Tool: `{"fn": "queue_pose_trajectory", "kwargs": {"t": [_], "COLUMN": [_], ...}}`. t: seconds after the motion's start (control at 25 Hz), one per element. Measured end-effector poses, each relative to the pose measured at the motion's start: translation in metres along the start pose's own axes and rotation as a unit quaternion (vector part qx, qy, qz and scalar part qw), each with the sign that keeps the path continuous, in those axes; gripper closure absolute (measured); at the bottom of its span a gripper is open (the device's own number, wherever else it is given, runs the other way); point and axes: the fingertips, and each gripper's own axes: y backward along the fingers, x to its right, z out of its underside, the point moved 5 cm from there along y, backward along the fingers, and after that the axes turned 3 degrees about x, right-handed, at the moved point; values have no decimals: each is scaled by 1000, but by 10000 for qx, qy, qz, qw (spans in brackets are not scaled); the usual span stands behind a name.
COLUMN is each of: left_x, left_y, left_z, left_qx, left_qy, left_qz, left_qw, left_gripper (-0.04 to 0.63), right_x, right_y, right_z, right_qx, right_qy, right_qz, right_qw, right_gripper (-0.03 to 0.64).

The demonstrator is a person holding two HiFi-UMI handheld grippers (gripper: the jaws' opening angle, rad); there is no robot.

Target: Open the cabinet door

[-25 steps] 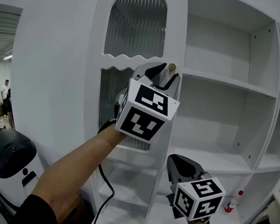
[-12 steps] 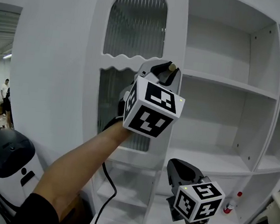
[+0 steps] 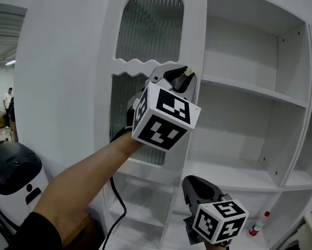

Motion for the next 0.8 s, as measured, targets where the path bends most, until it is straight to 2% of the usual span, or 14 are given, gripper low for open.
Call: {"fn": "queue_pose_trajectory", "kwargs": {"t": [0.48, 0.6, 0.8], "left_x": [-1, -3, -4], "left_y": [18, 22, 27], "left_z": [-16, -19, -22], "left_qx": [52, 55, 91], "left_qy": [-98, -80, -46], "left_qz": [-41, -42, -81], "left_qw": [9999, 9999, 9999], "left_gripper": [515, 515, 515], "right_x": [-5, -9, -7], "right_y": [0, -1, -6], "right_z": [9, 14, 22], "right_qx": [-49, -115, -175], "right_qy": [-221, -334, -467], "right_qz": [-388, -553, -706], "right_qw": [9990, 9978, 9963], "right_gripper": [588, 528, 502]}}
